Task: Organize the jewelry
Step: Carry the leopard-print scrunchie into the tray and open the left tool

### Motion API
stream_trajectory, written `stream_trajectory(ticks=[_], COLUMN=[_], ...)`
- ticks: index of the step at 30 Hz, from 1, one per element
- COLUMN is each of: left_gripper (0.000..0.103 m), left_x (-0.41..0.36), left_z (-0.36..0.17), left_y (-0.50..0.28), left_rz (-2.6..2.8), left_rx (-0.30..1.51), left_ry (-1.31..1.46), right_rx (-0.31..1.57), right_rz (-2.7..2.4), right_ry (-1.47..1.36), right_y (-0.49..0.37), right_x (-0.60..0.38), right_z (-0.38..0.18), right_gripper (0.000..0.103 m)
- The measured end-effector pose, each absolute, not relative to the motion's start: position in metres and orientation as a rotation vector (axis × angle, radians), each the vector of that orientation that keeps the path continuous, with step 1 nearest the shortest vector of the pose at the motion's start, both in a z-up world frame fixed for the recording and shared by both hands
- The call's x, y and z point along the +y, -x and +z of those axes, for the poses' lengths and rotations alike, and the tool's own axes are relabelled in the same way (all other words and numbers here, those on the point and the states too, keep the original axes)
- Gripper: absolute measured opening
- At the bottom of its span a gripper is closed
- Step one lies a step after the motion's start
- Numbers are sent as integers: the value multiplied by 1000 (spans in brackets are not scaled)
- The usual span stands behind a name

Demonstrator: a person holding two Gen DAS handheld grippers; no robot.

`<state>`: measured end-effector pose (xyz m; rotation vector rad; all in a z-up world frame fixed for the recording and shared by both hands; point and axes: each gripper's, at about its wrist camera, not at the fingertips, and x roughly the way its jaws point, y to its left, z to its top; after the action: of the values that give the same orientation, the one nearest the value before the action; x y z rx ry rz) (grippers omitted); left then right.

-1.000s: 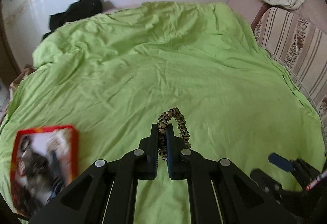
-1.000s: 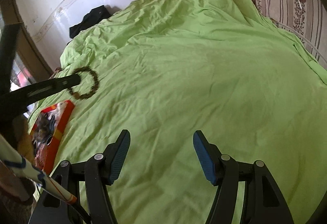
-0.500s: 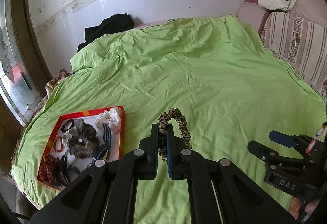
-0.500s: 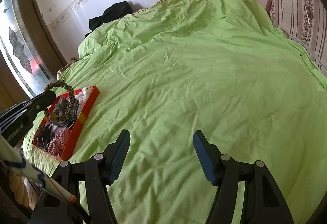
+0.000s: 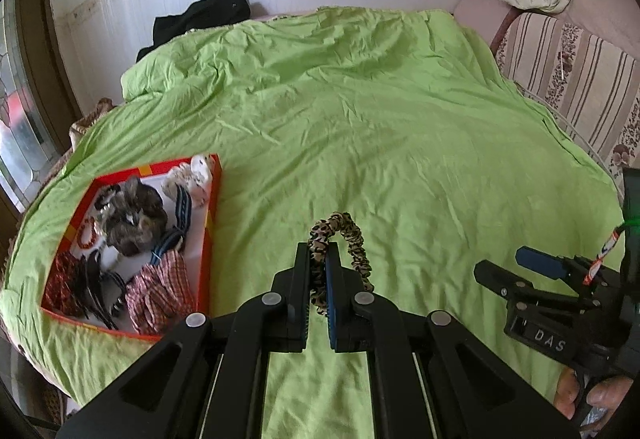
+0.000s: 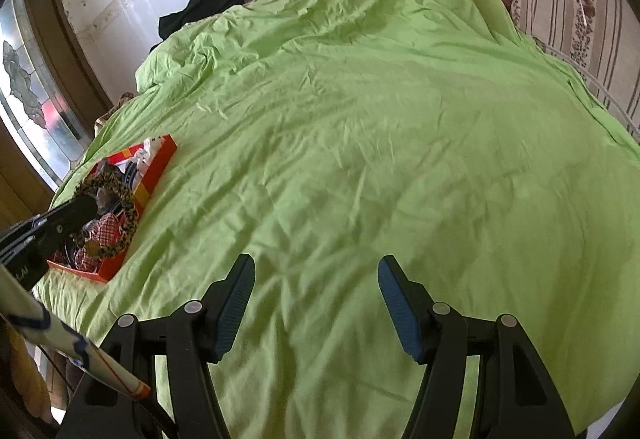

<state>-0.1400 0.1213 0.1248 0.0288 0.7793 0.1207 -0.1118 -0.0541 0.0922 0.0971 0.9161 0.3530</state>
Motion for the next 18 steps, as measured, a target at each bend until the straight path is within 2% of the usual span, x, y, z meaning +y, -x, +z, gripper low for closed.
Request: stream_trajectory(ticks=[11, 18], left_gripper=[6, 6], left_x=[141, 203], left_z=[121, 130], left_y=[156, 165], left_rz=[152, 256], left_rx=[775, 750], left_ry=[2, 65], right_rx=[911, 910], right_rz=[378, 433], right_ry=[-58, -12], right_y=[121, 126], right_x=[-34, 1], right_z=[98, 105], right_gripper=[69, 69])
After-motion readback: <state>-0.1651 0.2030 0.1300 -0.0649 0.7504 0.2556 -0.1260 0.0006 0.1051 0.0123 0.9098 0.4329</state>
